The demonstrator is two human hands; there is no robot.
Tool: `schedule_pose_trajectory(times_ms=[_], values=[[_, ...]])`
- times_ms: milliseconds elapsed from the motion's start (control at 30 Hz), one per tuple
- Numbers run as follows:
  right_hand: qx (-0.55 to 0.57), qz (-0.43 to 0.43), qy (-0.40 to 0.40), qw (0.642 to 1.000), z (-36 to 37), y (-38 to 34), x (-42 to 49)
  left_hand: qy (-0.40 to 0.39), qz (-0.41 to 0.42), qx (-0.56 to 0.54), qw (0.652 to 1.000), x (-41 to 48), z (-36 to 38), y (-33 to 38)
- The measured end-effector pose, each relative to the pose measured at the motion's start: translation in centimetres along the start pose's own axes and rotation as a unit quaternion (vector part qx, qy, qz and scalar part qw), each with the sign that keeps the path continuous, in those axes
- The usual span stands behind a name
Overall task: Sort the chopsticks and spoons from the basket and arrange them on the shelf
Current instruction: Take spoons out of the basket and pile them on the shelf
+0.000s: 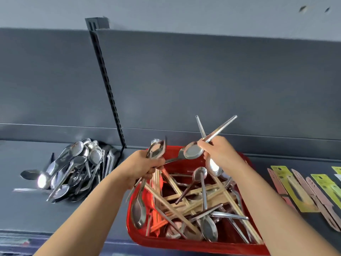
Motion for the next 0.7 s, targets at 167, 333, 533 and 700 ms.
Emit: schedule_pose_trajectory(times_ms=[167, 333, 533, 700], values=[[0.011, 0.002, -0.019, 1.0, 5.0, -3.2, 0.7, 0.062, 0.018, -0.077, 0.995, -1.4, -6.2, 0.2], [0.057, 0.016, -0.067, 0.996, 13.8, -6.5, 1.4, 0.151, 0.033, -0.099, 0.983, -3.1, -15.2, -1.2], [0.014, 0.044, -0.139, 0.989, 27.0, -7.8, 1.4, 0.207, -0.001, -0.078, 0.975, -3.0, -24.8, -7.4], [-0.025, 0.111, -0.124, 0.986, 33.5, -5.1, 1.7, 0.201, -0.035, 0.027, 0.979, -1.1, -28.4, -11.8]])
Point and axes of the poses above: each hand's wrist, its own x-axis towards the middle knuckle, its own z-axis out of the palm, y = z × x, the point moved 8 cm from there along x, towards the middle knuckle, and after that the axes turned 7 degrees about x, right-handed, at the moved point
